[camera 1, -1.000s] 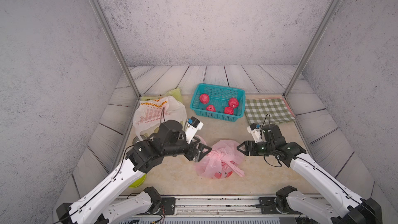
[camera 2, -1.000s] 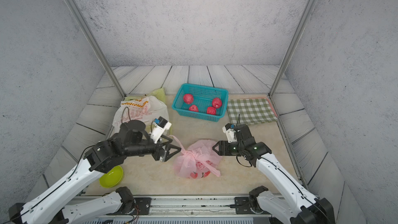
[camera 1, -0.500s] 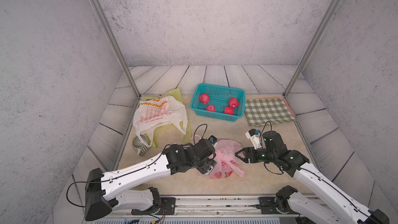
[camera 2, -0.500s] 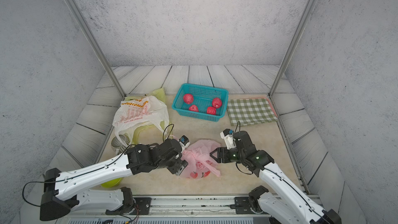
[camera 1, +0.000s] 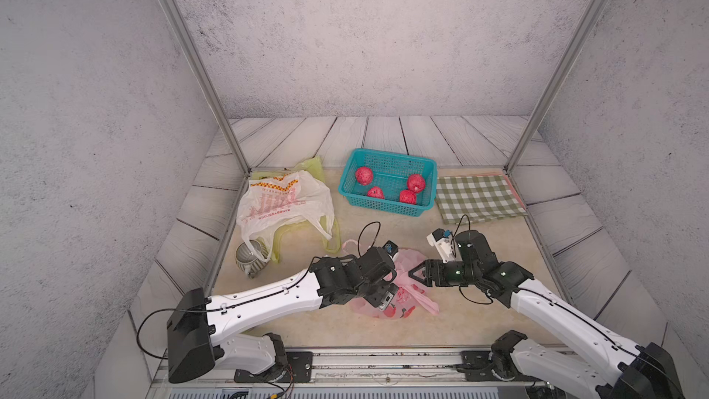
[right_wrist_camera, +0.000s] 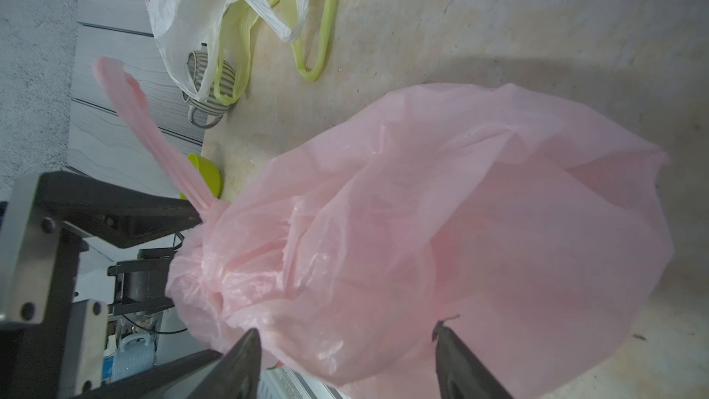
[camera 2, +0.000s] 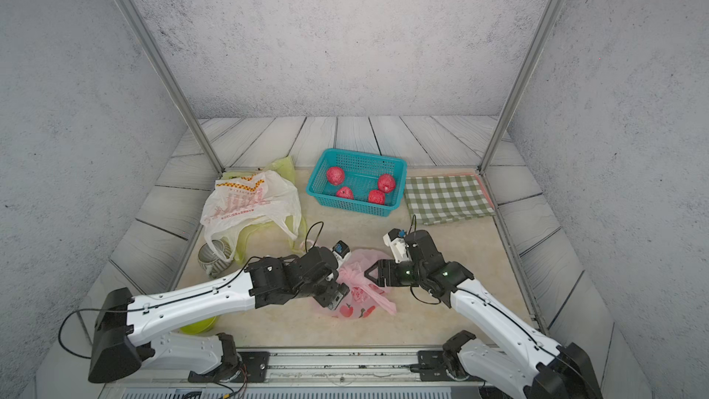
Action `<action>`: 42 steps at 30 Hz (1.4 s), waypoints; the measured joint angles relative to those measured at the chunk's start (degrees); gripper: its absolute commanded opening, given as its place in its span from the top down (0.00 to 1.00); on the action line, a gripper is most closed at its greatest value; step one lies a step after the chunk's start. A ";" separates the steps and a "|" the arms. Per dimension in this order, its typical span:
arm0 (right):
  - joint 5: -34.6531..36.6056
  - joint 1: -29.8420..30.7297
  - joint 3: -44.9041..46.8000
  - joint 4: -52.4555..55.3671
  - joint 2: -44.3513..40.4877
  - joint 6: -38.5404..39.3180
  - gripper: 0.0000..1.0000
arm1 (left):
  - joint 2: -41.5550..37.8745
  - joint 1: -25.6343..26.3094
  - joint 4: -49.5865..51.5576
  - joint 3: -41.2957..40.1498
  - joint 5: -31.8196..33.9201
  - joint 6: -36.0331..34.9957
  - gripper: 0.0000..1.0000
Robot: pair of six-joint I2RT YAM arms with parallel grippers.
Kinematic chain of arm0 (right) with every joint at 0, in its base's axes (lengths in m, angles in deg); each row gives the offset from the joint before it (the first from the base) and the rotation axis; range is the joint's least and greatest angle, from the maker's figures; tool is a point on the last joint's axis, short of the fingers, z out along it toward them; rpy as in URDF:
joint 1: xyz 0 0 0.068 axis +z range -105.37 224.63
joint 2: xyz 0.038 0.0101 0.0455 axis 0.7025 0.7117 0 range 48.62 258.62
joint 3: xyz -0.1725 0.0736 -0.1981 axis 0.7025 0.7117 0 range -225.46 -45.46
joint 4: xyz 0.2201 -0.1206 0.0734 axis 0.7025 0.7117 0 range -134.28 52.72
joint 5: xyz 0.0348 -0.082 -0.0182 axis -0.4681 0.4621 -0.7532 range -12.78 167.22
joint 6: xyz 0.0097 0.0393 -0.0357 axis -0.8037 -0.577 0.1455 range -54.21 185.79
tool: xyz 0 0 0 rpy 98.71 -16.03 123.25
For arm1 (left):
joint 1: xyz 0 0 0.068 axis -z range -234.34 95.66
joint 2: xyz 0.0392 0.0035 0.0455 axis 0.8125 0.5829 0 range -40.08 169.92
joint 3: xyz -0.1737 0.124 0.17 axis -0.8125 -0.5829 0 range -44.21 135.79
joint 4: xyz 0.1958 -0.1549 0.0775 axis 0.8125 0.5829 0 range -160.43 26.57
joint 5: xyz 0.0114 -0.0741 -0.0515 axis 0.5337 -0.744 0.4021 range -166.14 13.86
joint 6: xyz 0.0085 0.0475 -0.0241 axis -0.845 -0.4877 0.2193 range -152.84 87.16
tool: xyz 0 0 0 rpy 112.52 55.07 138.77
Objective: Untie the knot of a plastic bag & take out the apple
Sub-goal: Untie the plastic bag at the center of the board.
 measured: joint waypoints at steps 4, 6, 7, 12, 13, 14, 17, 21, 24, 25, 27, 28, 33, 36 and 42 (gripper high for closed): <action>0.00 0.83 0.13 -1.51 0.74 -0.63 0.51 | -0.02 0.00 -0.39 -1.29 -0.07 0.83 0.38; 0.02 1.05 0.33 -2.14 1.07 -0.79 0.62 | -0.07 -0.02 -0.63 -1.95 -0.24 1.18 0.53; 0.02 1.07 0.48 -2.49 1.14 -0.92 0.68 | -0.13 0.00 -0.72 -2.25 -0.33 1.09 0.61; 1.14 1.11 0.83 -2.86 0.70 -1.62 1.00 | -1.07 -0.04 -0.98 -2.82 -0.24 0.98 0.88; 1.64 1.11 0.83 -2.67 0.42 -0.96 1.00 | -1.38 -0.13 -0.96 -2.82 -0.20 0.90 0.93; 2.21 1.14 0.83 -2.29 0.00 -0.98 1.00 | -1.70 -0.37 -0.83 -2.82 -0.17 0.76 1.00; 5.29 1.18 -0.24 0.44 -1.27 0.42 1.00 | -2.69 -2.12 0.24 -2.82 -0.24 0.46 1.00; 12.11 1.07 -5.40 5.46 -1.53 4.00 1.00 | -5.31 -8.52 2.10 -2.82 -1.31 -0.92 1.00; 17.38 -0.24 -9.11 7.76 -1.44 6.62 1.00 | -9.33 -14.78 3.15 -3.06 -2.16 -2.16 1.00; 18.71 -1.05 -9.90 8.31 -1.40 7.32 1.00 | -10.71 -16.59 3.56 -3.08 -2.40 -2.49 1.00; 20.70 -3.10 -10.60 8.98 -1.20 8.35 1.00 | -12.87 -19.50 4.50 -3.06 -2.62 -2.82 1.00; 21.33 -4.59 -10.62 9.29 -1.16 8.76 1.00 | -13.64 -20.94 5.05 -3.06 -2.84 -2.95 1.00; 21.16 -12.57 -10.29 9.16 -0.90 8.79 1.00 | -15.17 -27.12 6.99 -3.06 -3.61 -2.91 1.00; 18.82 -15.02 -9.53 7.76 -0.42 7.91 1.00 | -15.96 -29.66 6.36 -3.08 -5.66 -2.60 1.00; 13.97 -16.02 -11.67 4.00 4.68 6.21 1.00 | -13.66 -31.61 5.16 -1.64 -8.48 -3.06 0.91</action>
